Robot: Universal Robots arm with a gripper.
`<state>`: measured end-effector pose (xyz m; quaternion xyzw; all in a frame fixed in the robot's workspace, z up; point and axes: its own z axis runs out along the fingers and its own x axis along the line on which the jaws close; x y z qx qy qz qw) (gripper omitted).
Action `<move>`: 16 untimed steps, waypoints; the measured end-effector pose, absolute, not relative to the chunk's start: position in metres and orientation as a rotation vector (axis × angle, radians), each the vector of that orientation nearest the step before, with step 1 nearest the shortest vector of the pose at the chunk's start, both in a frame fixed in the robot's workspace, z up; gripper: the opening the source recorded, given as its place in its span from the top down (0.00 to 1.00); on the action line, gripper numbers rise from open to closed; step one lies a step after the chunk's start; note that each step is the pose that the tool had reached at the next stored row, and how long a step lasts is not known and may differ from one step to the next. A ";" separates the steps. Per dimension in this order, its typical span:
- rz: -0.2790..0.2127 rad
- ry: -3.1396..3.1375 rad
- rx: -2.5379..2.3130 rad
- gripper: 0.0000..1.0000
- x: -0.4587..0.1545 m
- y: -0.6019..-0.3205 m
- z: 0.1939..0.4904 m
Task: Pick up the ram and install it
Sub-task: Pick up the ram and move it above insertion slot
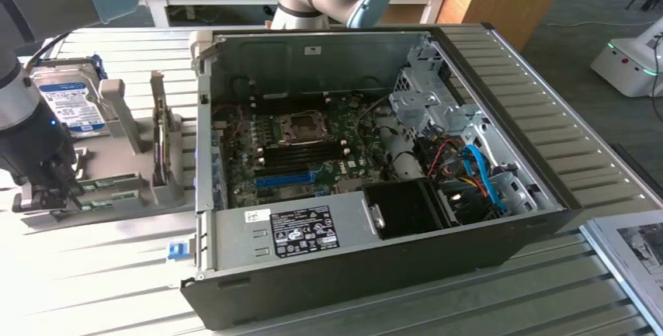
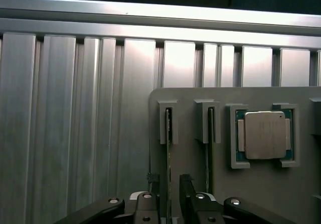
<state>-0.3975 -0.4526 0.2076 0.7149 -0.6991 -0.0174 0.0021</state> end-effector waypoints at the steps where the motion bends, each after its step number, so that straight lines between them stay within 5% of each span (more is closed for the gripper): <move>1: -0.054 -2.193 2.243 0.70 -0.396 -0.453 0.208; 16: -0.054 -2.193 2.243 0.70 -0.375 -0.453 0.208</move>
